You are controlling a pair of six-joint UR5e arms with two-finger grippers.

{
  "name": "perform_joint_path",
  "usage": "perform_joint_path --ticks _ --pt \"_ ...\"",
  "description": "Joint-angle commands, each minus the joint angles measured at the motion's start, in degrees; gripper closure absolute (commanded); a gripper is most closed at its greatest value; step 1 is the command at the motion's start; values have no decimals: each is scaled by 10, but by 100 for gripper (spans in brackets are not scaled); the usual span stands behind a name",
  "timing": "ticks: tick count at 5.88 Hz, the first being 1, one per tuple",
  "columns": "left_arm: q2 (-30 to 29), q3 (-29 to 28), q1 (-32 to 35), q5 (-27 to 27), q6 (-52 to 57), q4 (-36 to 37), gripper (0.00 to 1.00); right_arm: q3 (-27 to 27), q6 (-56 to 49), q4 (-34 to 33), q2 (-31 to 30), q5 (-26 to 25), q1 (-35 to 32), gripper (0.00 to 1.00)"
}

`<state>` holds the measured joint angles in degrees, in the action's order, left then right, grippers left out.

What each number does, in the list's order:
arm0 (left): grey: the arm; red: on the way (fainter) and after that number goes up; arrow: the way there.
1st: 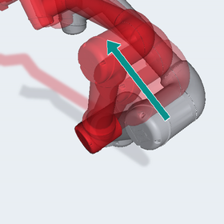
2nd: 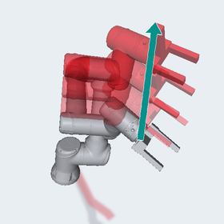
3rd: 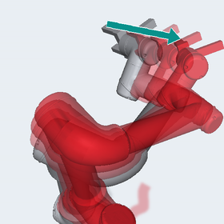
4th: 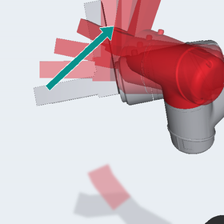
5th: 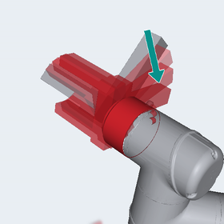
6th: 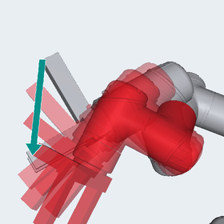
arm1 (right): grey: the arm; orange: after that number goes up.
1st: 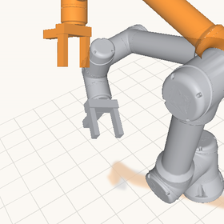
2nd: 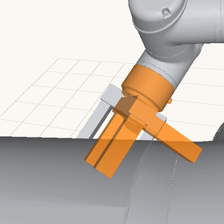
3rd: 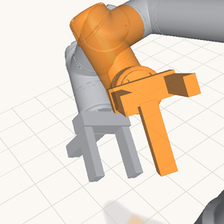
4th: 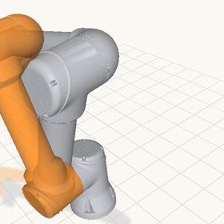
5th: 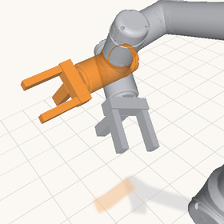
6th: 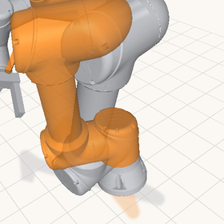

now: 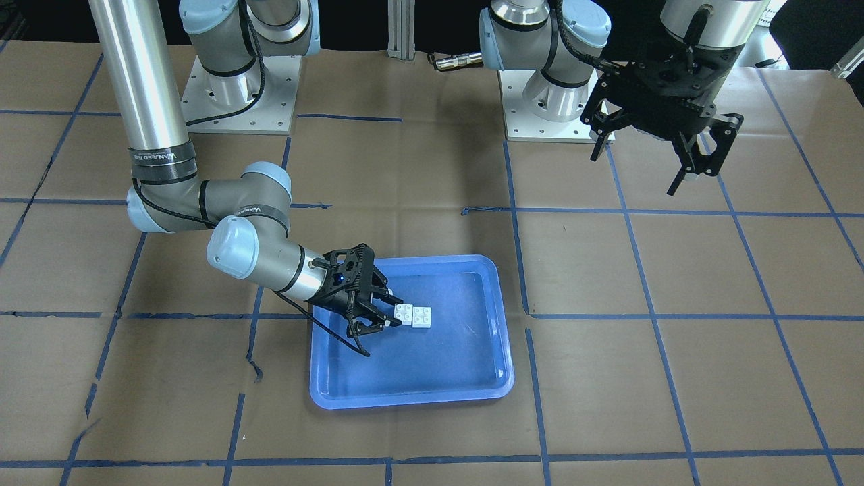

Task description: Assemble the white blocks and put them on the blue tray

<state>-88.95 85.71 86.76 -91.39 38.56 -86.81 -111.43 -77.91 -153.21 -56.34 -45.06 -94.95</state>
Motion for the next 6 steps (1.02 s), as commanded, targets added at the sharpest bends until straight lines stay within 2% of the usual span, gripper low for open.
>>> perform_joint_path --ticks 1,3,4,6 --pt "4 9 -4 0 -75 7 1 0 0 -1 0 1 -1 67" --pt "4 10 1 6 -241 5 1 2 0 -2 2 1 -1 67" --pt "6 18 4 6 -285 5 1 3 0 -3 6 1 -1 67" --pt "13 43 4 7 -287 5 1 2 0 -14 7 1 -1 67"
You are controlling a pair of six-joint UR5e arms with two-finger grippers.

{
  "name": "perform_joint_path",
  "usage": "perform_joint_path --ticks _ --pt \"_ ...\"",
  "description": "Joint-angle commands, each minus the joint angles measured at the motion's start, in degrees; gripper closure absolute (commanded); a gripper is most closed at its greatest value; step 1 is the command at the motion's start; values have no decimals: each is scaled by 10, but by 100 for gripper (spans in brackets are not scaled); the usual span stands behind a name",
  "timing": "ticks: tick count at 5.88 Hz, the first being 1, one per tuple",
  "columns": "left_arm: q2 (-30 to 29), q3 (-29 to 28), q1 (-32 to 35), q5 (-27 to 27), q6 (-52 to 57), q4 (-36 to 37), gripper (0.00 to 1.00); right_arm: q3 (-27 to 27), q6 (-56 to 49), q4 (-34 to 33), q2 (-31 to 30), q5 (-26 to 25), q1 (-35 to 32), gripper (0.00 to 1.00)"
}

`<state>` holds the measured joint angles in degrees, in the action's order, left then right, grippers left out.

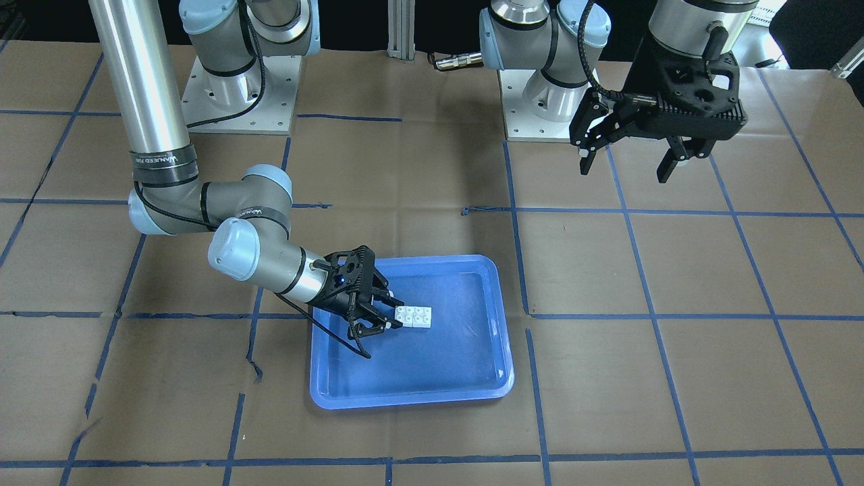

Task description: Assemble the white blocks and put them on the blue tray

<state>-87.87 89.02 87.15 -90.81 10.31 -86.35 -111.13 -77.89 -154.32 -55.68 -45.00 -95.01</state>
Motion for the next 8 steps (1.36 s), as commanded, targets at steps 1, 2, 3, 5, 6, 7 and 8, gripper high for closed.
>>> perform_joint_path --ticks 1,2,3,5,6,7,8 --pt "-1 11 10 0 -5 -1 1 -1 0 -2 2 0 0 67" --pt "-5 8 42 -8 -5 1 1 -1 0 -2 3 0 0 64" --pt "-4 6 49 -7 -6 -6 1 -1 6 -2 3 1 0 51" --pt "-6 3 48 -1 -48 -7 1 -1 7 -2 3 1 1 42" --pt "-5 7 49 0 -115 -6 1 0 7 -2 3 1 0 33" --pt "-5 12 49 -4 -115 -2 1 4 9 -1 2 1 1 0" --pt "-5 14 49 -5 -114 -3 1 15 54 -1 -5 -6 1 0"
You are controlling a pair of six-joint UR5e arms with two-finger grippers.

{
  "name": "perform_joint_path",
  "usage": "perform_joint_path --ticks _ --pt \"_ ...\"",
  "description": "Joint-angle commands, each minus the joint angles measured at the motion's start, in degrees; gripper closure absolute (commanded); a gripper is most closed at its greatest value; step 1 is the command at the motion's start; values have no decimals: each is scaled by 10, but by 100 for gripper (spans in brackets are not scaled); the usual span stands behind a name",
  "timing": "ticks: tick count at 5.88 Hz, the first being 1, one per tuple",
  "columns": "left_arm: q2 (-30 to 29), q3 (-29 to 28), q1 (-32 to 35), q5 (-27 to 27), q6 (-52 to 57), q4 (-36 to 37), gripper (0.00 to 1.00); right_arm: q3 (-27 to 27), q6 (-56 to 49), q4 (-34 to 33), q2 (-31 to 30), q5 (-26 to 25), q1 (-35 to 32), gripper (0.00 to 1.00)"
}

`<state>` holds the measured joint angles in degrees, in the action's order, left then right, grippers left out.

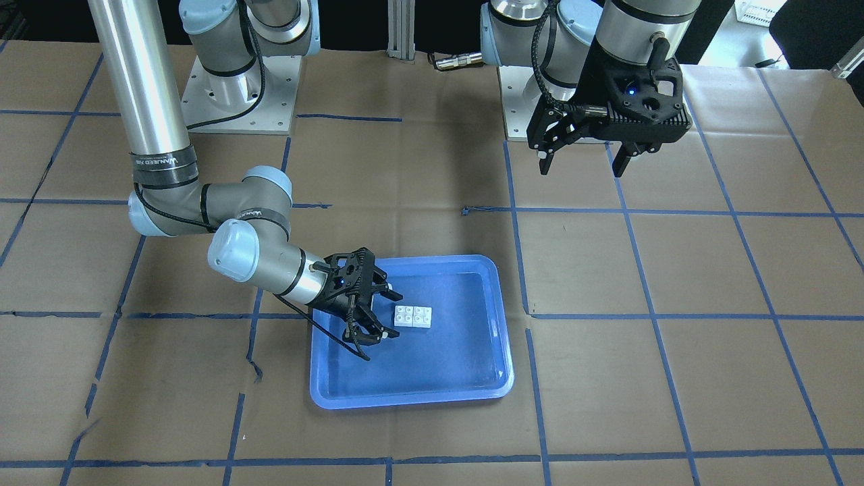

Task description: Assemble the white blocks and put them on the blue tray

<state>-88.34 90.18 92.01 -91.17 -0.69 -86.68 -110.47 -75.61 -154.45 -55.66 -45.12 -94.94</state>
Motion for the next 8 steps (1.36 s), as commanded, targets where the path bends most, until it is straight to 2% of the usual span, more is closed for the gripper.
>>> perform_joint_path --ticks 1,2,3,4,6,7,8 --pt "0 2 -3 -1 -3 -3 0 34 96 8 -28 -36 1 0" --pt "0 -1 -3 0 -3 -6 1 43 155 16 -59 -104 1 0" --pt "0 -3 -4 -2 -4 -23 1 46 196 93 -95 -144 5 0" --pt "0 1 -5 -2 -4 -23 1 57 231 180 -140 -207 5 0" --pt "0 2 -6 -3 -4 -36 1 109 324 337 -181 -352 11 0" --pt "-3 3 -5 -3 -4 -44 1 132 404 386 -201 -373 12 0" --pt "-3 3 -6 -2 -4 -45 0 156 456 470 -228 -375 16 0"
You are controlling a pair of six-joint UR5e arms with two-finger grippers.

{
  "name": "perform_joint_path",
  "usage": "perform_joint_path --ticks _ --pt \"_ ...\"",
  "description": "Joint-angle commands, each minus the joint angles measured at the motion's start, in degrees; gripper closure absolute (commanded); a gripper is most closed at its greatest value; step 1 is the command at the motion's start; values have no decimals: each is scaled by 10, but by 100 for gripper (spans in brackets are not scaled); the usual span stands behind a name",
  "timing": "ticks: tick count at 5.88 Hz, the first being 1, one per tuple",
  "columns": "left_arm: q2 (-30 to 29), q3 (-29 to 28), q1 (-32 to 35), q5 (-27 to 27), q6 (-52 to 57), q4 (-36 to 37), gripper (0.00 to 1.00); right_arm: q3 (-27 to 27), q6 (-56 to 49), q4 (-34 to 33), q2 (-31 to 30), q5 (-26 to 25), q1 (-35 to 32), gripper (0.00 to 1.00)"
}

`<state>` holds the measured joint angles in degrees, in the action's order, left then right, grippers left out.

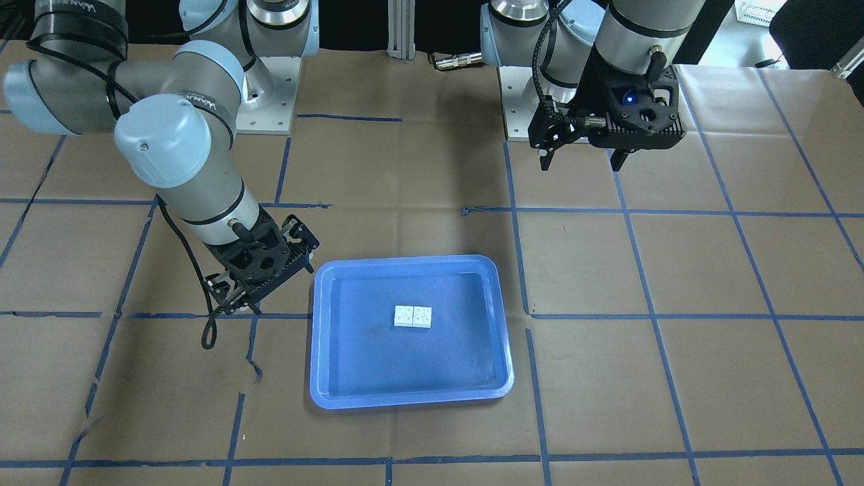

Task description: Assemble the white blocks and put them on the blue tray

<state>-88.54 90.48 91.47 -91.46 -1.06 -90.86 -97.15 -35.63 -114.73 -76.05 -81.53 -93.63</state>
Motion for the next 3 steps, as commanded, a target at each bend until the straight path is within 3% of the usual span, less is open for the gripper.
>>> perform_joint_path --ticks 1,2,3 --pt "-1 -11 -5 1 -5 -12 1 41 165 158 -48 -12 16 0" --pt "-1 -16 -9 1 -5 -13 0 57 194 219 -63 -36 33 0" --pt "-3 -17 -8 1 -5 -13 1 66 216 233 -93 -87 41 0"
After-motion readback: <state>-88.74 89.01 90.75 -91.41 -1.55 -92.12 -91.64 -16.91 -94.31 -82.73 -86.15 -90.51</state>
